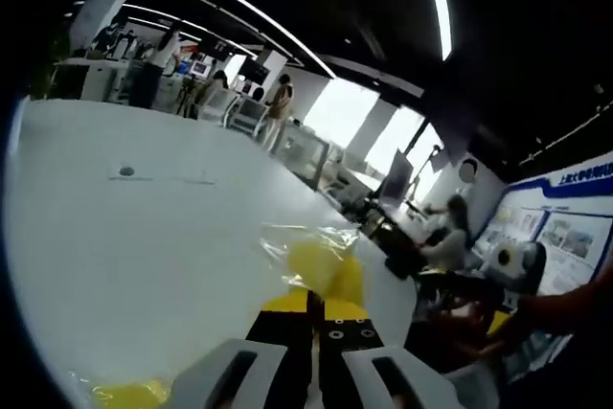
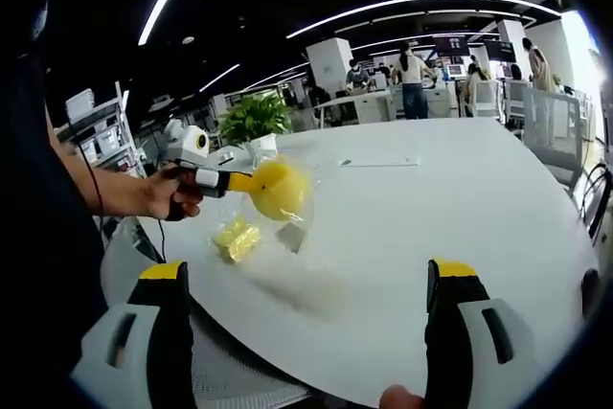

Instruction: Compare the silicone blocks by pressing each to a similar depth, holding the contact briefly, and releasing to observe deformation and rebound differences across the visible hardness samples.

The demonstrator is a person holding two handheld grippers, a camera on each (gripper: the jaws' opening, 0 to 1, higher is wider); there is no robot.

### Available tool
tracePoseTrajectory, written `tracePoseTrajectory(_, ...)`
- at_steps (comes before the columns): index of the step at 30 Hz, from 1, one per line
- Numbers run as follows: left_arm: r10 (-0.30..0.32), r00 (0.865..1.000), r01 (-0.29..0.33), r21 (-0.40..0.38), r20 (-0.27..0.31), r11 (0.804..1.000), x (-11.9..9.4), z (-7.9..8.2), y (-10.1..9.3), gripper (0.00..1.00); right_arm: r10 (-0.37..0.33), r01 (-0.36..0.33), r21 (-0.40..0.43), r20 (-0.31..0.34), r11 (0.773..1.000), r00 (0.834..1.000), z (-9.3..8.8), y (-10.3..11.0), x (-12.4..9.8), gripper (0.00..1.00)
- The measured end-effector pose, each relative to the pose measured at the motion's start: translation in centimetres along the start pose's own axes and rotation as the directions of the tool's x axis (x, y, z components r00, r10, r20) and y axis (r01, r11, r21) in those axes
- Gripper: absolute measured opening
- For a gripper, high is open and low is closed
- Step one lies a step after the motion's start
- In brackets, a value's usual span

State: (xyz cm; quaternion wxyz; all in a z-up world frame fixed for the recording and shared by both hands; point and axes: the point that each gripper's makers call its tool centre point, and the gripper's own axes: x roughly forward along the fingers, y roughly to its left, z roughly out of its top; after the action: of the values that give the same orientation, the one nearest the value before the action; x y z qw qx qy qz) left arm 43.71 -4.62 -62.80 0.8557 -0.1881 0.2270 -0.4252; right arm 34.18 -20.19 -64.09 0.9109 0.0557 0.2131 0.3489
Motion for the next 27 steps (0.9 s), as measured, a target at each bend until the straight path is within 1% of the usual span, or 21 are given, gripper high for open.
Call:
tracePoseTrajectory(1, -0.015, 1.000, 0.015, 0.013, 0.022, 1.000, -0.2, 0.7, -0.4, 0.00, 0.003, -0.003, -0.008, 0.000, 1.000, 1.000, 0.3, 0.0, 0.0, 0.97)
tracePoseTrajectory(3, -0.026, 0.999, 0.025, 0.016, 0.042, 1.000, -0.8, 1.9, -1.0, 0.00, 0.006, -0.006, -0.018, 0.005, 1.000, 1.000, 1.1, 0.0, -0.1, 0.97)
tracePoseTrajectory(4, -0.032, 0.998, 0.030, 0.040, 0.055, 0.999, -1.1, 2.7, -1.5, 0.00, 0.006, -0.006, -0.023, 0.015, 1.000, 1.000, 1.6, -0.2, -0.1, 0.97)
tracePoseTrajectory(6, -0.059, 0.996, 0.055, 0.056, 0.070, 0.997, -1.5, 3.7, -2.4, 0.00, 0.019, -0.019, -0.004, 0.040, 1.000, 0.999, 2.6, 0.0, -0.1, 0.97)
tracePoseTrajectory(7, -0.068, 0.995, 0.063, 0.059, 0.071, 0.996, -1.6, 3.9, -2.6, 0.00, 0.025, -0.026, 0.002, 0.045, 1.000, 0.999, 2.9, 0.1, 0.0, 0.97)
tracePoseTrajectory(10, -0.090, 0.993, 0.081, 0.122, 0.074, 0.989, -2.2, 4.9, -4.0, 0.00, 0.039, -0.039, -0.004, 0.064, 0.999, 0.997, 4.2, 0.4, 0.1, 0.97)
tracePoseTrajectory(14, -0.108, 0.991, 0.093, 0.160, 0.083, 0.983, -2.9, 5.7, -5.4, 0.00, 0.082, -0.081, -0.015, 0.102, 0.997, 0.991, 6.8, 1.5, 0.5, 0.97)
tracePoseTrajectory(16, -0.111, 0.989, 0.093, 0.171, 0.096, 0.981, -3.3, 6.1, -5.9, 0.00, 0.097, -0.093, -0.037, 0.116, 0.995, 0.988, 8.0, 2.1, 0.7, 0.97)
tracePoseTrajectory(17, -0.112, 0.989, 0.094, 0.172, 0.101, 0.981, -3.5, 6.2, -6.1, 0.00, 0.110, -0.101, -0.075, 0.133, 0.992, 0.985, 9.2, 2.6, 0.8, 0.97)
tracePoseTrajectory(18, -0.112, 0.988, 0.093, 0.169, 0.107, 0.981, -3.7, 6.4, -6.3, 0.00, 0.121, -0.111, -0.084, 0.133, 0.990, 0.984, 9.8, 3.0, 0.9, 0.97)
tracePoseTrajectory(20, -0.107, 0.985, 0.083, 0.176, 0.133, 0.981, -4.4, 6.8, -6.9, 0.00, 0.156, -0.137, -0.118, 0.168, 0.984, 0.973, 11.9, 3.7, 1.1, 0.97)
tracePoseTrajectory(21, -0.111, 0.984, 0.085, 0.177, 0.140, 0.981, -4.8, 7.0, -7.2, 0.00, 0.176, -0.155, -0.122, 0.183, 0.980, 0.967, 12.9, 4.2, 1.2, 0.97)
tracePoseTrajectory(22, -0.113, 0.983, 0.088, 0.174, 0.144, 0.981, -5.0, 7.1, -7.3, 0.00, 0.195, -0.175, -0.116, 0.190, 0.978, 0.962, 13.5, 4.6, 1.3, 0.97)
tracePoseTrajectory(24, -0.115, 0.982, 0.089, 0.174, 0.147, 0.981, -5.3, 7.2, -7.6, 0.00, 0.257, -0.242, -0.097, 0.196, 0.965, 0.946, 14.7, 5.7, 1.9, 0.97)
tracePoseTrajectory(26, -0.128, 0.981, 0.108, 0.137, 0.147, 0.985, -5.5, 7.0, -7.8, 0.00, 0.311, -0.296, -0.105, 0.189, 0.949, 0.932, 15.5, 7.1, 2.4, 0.97)
tracePoseTrajectory(27, -0.131, 0.980, 0.110, 0.140, 0.148, 0.984, -5.6, 6.9, -7.9, 0.00, 0.324, -0.307, -0.117, 0.182, 0.945, 0.929, 15.8, 7.6, 3.0, 0.97)
